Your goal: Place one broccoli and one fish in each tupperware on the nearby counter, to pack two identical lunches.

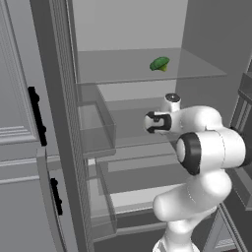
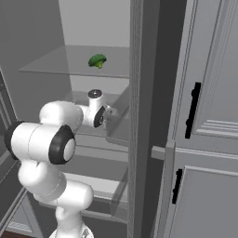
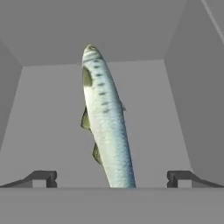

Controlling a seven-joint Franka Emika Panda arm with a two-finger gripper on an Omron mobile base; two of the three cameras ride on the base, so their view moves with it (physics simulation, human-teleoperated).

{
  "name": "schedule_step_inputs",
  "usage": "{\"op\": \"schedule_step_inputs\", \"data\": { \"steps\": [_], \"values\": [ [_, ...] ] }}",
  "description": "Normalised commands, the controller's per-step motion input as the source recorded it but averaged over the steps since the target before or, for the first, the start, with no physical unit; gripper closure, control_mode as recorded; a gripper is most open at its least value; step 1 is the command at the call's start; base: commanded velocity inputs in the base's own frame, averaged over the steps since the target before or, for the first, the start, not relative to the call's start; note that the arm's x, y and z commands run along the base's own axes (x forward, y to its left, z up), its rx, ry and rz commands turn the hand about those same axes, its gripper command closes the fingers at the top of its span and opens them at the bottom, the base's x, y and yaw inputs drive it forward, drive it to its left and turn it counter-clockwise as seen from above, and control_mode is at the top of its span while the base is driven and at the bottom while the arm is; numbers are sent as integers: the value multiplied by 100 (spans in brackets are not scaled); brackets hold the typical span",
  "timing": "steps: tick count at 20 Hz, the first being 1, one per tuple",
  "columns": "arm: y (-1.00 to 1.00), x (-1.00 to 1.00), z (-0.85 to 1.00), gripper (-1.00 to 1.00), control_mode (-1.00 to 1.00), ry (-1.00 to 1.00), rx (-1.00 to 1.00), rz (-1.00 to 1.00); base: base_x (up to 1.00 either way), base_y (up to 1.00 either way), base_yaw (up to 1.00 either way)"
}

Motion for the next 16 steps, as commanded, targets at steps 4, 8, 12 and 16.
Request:
{"op": "schedule_step_inputs", "data": {
  "steps": [4, 8, 12, 16],
  "values": [
    [0, 44, -36, 100, -100, 11, 0, 0, 0, 0, 0],
    [0, 32, -42, 100, -100, 11, 0, 1, 0, 0, 0],
    [0, 11, -51, 100, -100, 9, 0, 1, 0, 0, 0],
    [16, -76, -16, 100, -100, 0, 0, 2, 0, 0, 0]
  ]
}}
